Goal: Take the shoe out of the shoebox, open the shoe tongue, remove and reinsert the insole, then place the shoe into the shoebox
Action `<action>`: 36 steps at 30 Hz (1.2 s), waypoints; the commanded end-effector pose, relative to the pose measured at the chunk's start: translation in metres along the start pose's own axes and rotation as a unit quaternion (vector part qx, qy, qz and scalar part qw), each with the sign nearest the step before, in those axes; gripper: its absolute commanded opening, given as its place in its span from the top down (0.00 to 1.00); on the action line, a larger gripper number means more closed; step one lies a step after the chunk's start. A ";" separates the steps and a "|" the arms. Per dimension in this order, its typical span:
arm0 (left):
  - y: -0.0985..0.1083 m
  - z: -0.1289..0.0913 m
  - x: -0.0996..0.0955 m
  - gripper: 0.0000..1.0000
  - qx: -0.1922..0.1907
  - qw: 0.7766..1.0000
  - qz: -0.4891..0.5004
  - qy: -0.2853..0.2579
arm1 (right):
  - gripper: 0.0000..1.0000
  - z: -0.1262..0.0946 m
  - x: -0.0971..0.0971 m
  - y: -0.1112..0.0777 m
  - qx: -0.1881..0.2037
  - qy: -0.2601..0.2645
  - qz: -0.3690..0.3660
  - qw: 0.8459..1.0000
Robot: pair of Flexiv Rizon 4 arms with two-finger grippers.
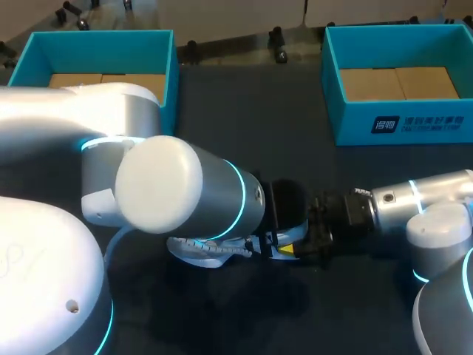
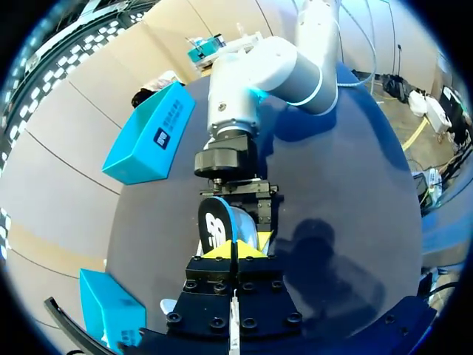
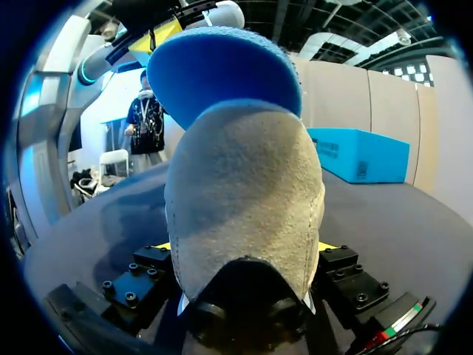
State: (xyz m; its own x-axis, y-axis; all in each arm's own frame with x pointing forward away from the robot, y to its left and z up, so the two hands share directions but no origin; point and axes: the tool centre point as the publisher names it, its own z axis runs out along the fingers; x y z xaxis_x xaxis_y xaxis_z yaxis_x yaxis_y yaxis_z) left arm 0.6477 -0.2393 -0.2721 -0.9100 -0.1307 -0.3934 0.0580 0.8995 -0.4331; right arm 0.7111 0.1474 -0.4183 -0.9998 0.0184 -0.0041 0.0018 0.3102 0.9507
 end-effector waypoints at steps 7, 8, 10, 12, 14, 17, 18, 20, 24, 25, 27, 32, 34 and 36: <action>-0.001 -0.015 0.001 1.00 -0.018 0.999 -0.010 -0.029 | 1.00 0.002 0.001 0.000 0.002 -0.001 0.000 1.000; -0.001 -0.013 0.000 0.98 -0.016 0.999 -0.013 -0.036 | 1.00 0.002 0.001 0.000 0.002 -0.001 0.000 1.000; 0.000 -0.008 0.001 0.76 -0.015 0.999 -0.011 -0.039 | 1.00 0.002 0.001 0.000 0.002 -0.001 0.000 1.000; 0.001 -0.003 0.002 0.69 -0.016 0.999 -0.010 -0.043 | 1.00 0.002 0.001 0.000 0.002 -0.001 0.000 1.000; 0.002 0.003 0.003 0.68 -0.018 0.999 -0.011 -0.043 | 1.00 0.002 0.001 0.000 0.002 -0.001 0.000 1.000; 0.004 0.010 0.004 0.60 -0.020 0.999 -0.013 -0.048 | 1.00 0.002 0.001 0.000 0.002 -0.001 0.000 1.000; 0.004 0.012 0.004 0.60 -0.019 0.998 -0.013 -0.050 | 1.00 0.002 0.001 0.000 0.002 -0.001 0.000 1.000; 0.004 0.016 0.003 0.62 -0.013 0.998 -0.020 -0.051 | 1.00 0.002 0.001 0.000 0.002 -0.001 0.000 1.000; 0.002 0.025 -0.001 0.63 -0.014 0.998 -0.027 -0.051 | 1.00 0.002 0.001 0.000 0.002 -0.001 0.000 1.000; 0.002 0.027 -0.002 0.63 -0.015 0.998 -0.028 -0.050 | 1.00 0.002 0.001 0.000 0.002 -0.001 0.000 1.000; 0.002 0.032 -0.004 0.64 -0.015 0.998 -0.032 -0.054 | 1.00 0.002 0.001 0.000 0.002 -0.001 0.000 1.000; 0.002 0.042 -0.008 0.64 -0.019 0.997 -0.039 -0.061 | 1.00 0.002 0.001 0.000 0.002 -0.001 0.000 1.000; 0.002 0.046 -0.009 0.65 -0.019 0.997 -0.040 -0.062 | 1.00 0.002 0.001 0.000 0.002 -0.001 0.000 1.000; 0.003 0.051 -0.010 0.65 -0.019 0.997 -0.043 -0.065 | 1.00 0.002 0.001 0.000 0.002 -0.001 0.000 1.000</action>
State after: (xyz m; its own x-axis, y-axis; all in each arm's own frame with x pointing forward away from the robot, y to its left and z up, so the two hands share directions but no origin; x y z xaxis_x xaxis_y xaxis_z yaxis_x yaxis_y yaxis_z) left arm 0.6762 -0.2480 -0.3008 -0.8534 -0.2544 -0.4549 -0.0326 0.8971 -0.4405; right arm 0.7111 0.1474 -0.4183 -0.9998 0.0185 -0.0041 0.0019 0.3102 0.9507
